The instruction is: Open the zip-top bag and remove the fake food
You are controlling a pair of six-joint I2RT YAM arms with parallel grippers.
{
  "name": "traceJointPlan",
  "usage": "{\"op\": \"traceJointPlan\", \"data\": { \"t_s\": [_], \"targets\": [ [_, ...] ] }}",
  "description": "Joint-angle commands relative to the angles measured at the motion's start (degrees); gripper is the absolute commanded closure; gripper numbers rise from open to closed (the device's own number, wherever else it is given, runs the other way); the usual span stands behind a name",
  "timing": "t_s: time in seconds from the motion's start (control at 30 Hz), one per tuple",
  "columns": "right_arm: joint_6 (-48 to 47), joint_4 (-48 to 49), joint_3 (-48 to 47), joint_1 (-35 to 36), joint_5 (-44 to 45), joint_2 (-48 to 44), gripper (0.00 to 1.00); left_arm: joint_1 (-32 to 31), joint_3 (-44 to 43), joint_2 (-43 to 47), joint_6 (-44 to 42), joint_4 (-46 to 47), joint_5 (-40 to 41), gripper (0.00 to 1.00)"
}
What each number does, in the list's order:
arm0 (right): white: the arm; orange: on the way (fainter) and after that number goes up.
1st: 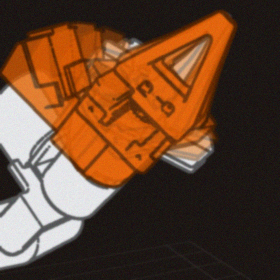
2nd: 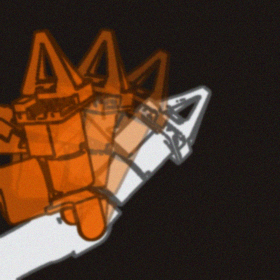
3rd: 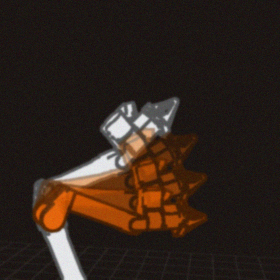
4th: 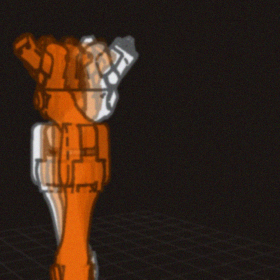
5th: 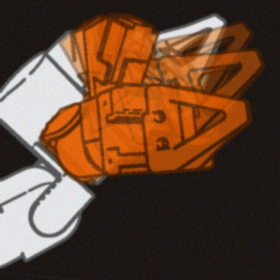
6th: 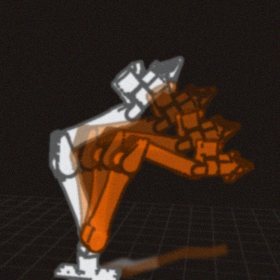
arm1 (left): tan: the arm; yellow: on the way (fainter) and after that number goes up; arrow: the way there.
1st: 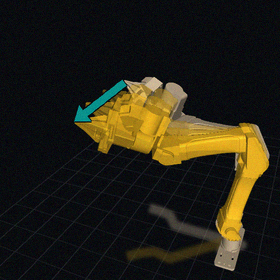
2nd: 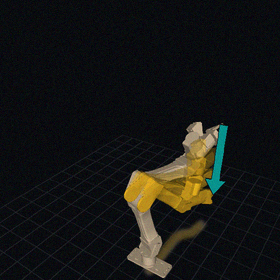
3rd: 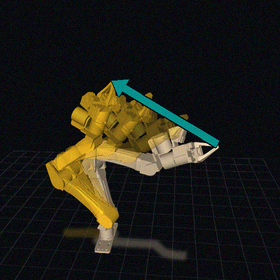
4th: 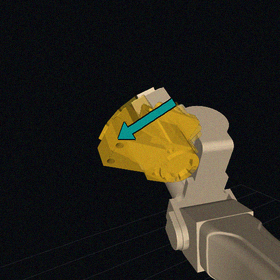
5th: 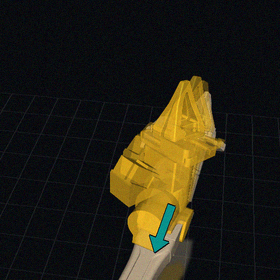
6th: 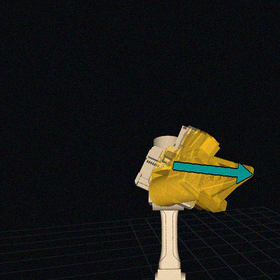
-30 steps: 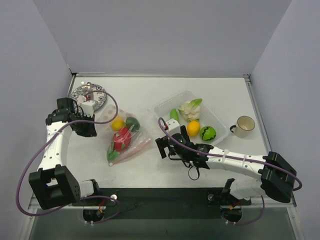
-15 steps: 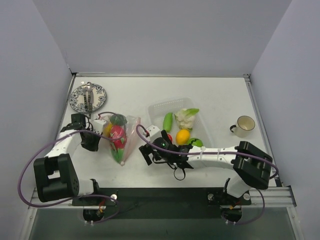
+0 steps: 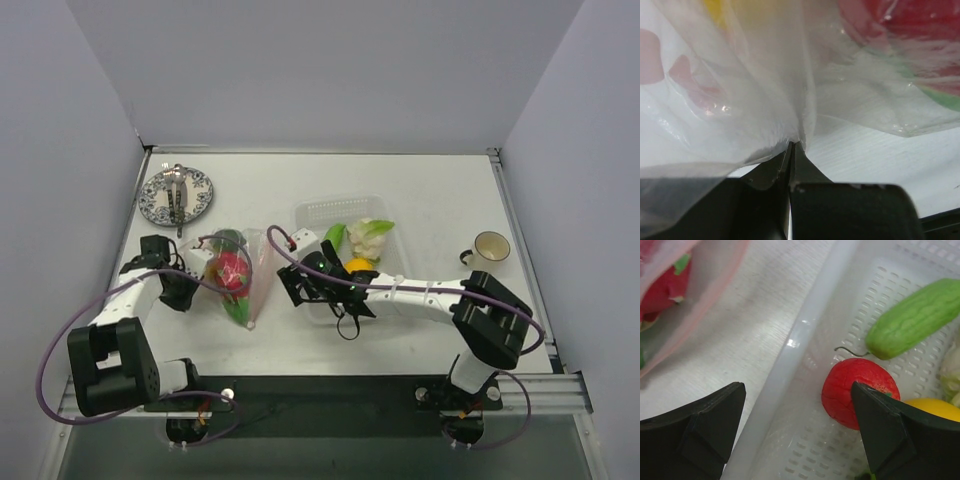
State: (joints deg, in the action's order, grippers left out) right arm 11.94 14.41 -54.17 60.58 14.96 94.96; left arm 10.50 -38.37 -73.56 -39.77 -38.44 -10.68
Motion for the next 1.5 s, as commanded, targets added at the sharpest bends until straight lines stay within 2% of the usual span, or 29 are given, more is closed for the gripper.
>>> {"op": "traceJointPlan", "data": {
  "t_s": [0.0,0.2,0.4,0.53,0.57,0.6,0.63,0.67,0.73,0.77,0.9,0.97,1.03,1.1,1.2,1.27,1.47],
  "targets": [
    [1.15,-6.86,6.08,-3.09,3.32,-5.74,0.11,1.80,0.14,2.89,-4.96,-3.92,-0.65,1.00],
    [-1.31,-7.56,8.74,-5.47,4.64,-11.46,0.10,3.12,0.40,6.58,-9.88,-9.37,-0.40,1.00],
    [-5.70,-8.97,-1.80,0.50,6.74,-12.08,0.06,5.93,-3.27,9.22,-12.35,-14.20,-0.39,1.00],
    [-8.69,-7.12,-8.66,4.72,8.94,-5.07,0.09,8.04,-10.48,9.14,-12.62,-20.00,-2.77,1.00],
    [-8.69,-6.34,-10.50,5.25,8.95,-3.48,0.10,8.30,-12.06,8.79,-12.09,-21.49,-2.86,0.96],
    [-8.34,-5.89,-11.04,5.17,8.34,-2.16,0.12,9.00,-15.99,8.70,-11.83,-22.46,-3.29,0.86],
    [-8.08,-5.02,-11.39,5.17,7.72,0.12,0.13,9.36,-17.86,8.44,-10.69,-24.04,-3.82,0.63],
    [-7.82,-2.84,-11.39,4.99,6.41,1.10,0.14,9.88,-20.14,8.26,-9.90,-24.58,-4.17,0.51],
    [-6.50,-1.07,-11.74,4.29,4.56,3.73,0.15,10.59,-27.23,7.99,-7.01,-26.59,-5.75,0.11],
    [-5.80,-0.88,-12.09,3.85,2.64,4.53,0.15,10.59,-29.81,7.30,-6.03,-28.00,-6.54,0.08],
    [0.17,1.66,-11.32,0.17,-6.48,6.55,0.15,10.33,-41.76,4.22,-1.55,-35.64,-17.86,0.07],
    [3.86,5.17,-10.17,-2.12,-9.94,6.82,0.15,9.28,-44.50,2.38,0.65,-38.37,-23.74,0.10],
    [5.54,7.72,-9.37,-3.44,-11.97,7.52,0.15,7.53,-43.03,1.75,2.40,-37.16,-25.79,0.14],
    [5.72,7.73,-10.07,-3.71,-12.06,8.40,0.16,2.79,-36.36,2.28,4.34,-32.96,-24.14,0.18],
    [4.67,6.86,-12.35,-3.62,-12.58,11.03,0.16,-3.90,-25.82,3.68,8.03,-19.27,-17.46,0.20],
    [3.70,6.24,-13.85,-3.54,-12.68,11.91,0.16,-5.57,-21.60,2.99,8.30,-15.98,-14.47,0.20],
    [-0.94,3.52,-16.05,-1.87,-12.06,14.37,0.17,-5.67,-17.98,-1.41,5.58,-12.02,-8.84,0.28]
  ]
}}
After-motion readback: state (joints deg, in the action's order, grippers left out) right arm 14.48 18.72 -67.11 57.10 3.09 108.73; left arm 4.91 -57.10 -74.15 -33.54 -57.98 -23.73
